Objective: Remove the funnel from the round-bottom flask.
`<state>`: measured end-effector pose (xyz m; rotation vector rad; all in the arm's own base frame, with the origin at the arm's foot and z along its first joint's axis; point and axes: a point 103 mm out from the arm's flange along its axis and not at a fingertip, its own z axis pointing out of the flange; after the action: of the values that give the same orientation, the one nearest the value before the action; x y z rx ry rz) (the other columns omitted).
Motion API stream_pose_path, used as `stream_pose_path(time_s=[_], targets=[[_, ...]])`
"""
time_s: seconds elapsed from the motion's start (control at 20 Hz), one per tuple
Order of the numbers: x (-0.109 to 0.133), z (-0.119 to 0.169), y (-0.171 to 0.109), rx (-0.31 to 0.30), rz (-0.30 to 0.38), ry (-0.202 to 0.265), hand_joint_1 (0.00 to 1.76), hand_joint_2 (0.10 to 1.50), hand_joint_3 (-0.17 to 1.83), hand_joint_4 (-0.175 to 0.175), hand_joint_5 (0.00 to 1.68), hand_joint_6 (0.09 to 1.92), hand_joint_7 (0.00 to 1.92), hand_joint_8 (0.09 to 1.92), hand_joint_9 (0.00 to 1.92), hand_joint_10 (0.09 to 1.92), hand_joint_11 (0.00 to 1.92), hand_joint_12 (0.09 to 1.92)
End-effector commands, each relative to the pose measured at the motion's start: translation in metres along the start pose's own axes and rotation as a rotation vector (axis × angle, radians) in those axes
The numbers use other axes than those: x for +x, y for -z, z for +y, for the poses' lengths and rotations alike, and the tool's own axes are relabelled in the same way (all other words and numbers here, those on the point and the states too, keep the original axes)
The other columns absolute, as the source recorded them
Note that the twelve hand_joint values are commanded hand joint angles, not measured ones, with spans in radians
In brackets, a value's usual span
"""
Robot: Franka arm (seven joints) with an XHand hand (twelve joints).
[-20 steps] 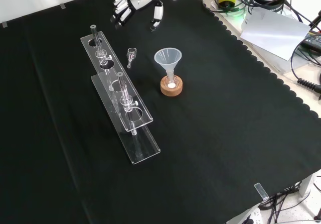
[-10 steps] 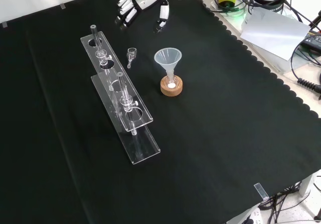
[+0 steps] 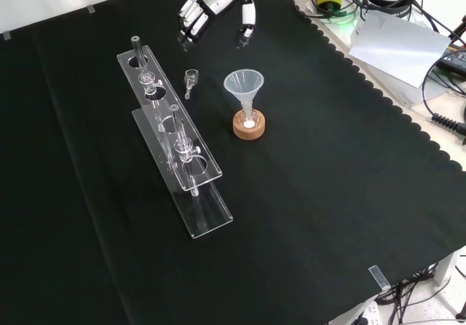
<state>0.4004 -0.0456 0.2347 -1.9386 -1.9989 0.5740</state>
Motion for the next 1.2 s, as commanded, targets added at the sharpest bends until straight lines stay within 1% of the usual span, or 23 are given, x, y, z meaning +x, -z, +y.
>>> stream_pose_path(time_s=[0.05,0.15,0.3,0.4,0.45,0.55,0.85,1.2], targets=[[0.025,-0.004,0.009,0.026,0.005,0.076,0.67,0.68,0.55,-0.02,0.11,0.09,0.0,0.49,0.18,0.73,0.17,1.48],[0.031,-0.004,0.011,0.024,-0.004,0.093,0.66,0.68,0.55,-0.022,0.1,0.09,0.0,0.49,0.17,0.74,0.17,1.48],[0.04,-0.005,0.011,-0.002,-0.016,0.118,0.66,0.68,0.54,-0.027,0.1,0.09,0.0,0.48,0.17,0.74,0.17,1.48],[0.045,-0.005,0.011,-0.005,-0.027,0.13,0.66,0.68,0.54,-0.029,0.1,0.09,0.0,0.49,0.18,0.75,0.18,1.49],[0.048,-0.005,0.011,-0.008,-0.032,0.135,0.66,0.68,0.54,-0.031,0.11,0.09,0.0,0.5,0.18,0.75,0.18,1.49],[0.055,-0.005,0.01,-0.013,-0.066,0.133,0.66,0.68,0.54,-0.033,0.11,0.09,0.0,0.52,0.18,0.76,0.19,1.49],[0.072,-0.003,0.006,-0.005,-0.107,0.149,0.66,0.67,0.53,-0.036,0.12,0.09,0.0,0.52,0.18,0.76,0.2,1.49],[0.087,0.001,0.001,0.015,-0.113,0.171,0.66,0.67,0.52,-0.04,0.13,0.09,0.0,0.51,0.19,0.77,0.21,1.49]])
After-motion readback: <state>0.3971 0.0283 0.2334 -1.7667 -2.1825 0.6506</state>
